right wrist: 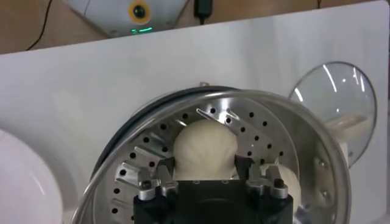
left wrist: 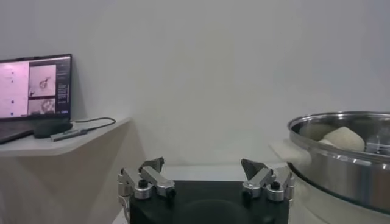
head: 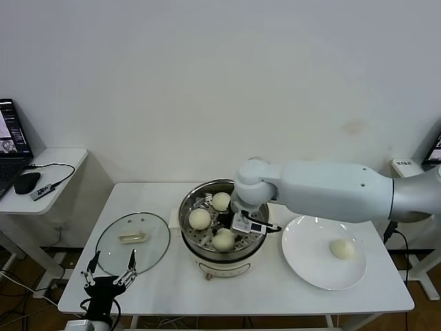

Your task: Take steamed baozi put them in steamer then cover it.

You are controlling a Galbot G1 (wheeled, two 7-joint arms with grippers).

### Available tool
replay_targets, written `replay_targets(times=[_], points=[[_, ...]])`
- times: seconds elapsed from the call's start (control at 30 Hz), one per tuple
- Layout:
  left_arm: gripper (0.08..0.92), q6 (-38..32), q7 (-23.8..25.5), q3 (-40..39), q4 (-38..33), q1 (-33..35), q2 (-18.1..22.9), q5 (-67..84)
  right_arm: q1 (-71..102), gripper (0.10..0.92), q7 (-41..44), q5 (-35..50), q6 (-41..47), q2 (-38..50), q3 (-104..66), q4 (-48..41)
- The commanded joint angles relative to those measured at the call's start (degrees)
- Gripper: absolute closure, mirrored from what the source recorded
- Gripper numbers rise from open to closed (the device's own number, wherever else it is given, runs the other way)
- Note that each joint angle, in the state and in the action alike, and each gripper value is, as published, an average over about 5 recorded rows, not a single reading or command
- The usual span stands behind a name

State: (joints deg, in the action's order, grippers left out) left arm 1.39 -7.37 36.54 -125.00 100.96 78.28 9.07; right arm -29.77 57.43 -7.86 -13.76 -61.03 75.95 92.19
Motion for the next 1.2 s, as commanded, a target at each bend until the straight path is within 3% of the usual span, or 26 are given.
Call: replay_targets(times=[0.03,0.17,0.4,0.7,0.97,1.2], points=[[0.177,0.02,0.05,-0.15,-0.11,-0.06,-0.07,-0.05,-1.82,0.276,0.01,1.13,-1.44,0.75,-0.32,-0.06],[0.177,0.02,0.08,-0.07,-0.29,-0.04,-0.36,-0.01,-4.26,0.210,0.97,3.14,-0.59,2.48,-1.15,0.03],[0.177,-0.07,0.19,-0.01,-0.27,-0.18,-1.00,-0.05,-5.08,0.203,0.23,5.38,3.16,8.05,-7.51,-2.96],[0.177,0.10,0.36,-0.15,-0.33,-1.04,-2.51,0.03,-6.72,0.203,-1.15,17.33,22.52,22.79,-5.57,1.37],[0.177,0.15,0.62,-0.89,0.31,-1.68,-3.60,0.08,-0.31,0.203,0.42,15.74,30.53,35.99,-8.65,2.56],[0.177,0.39,0.60,-1.60,0.37,-1.98,-3.82,0.02,8.90,0.203,0.92,9.34,29.16,41.81,-10.62,0.84]])
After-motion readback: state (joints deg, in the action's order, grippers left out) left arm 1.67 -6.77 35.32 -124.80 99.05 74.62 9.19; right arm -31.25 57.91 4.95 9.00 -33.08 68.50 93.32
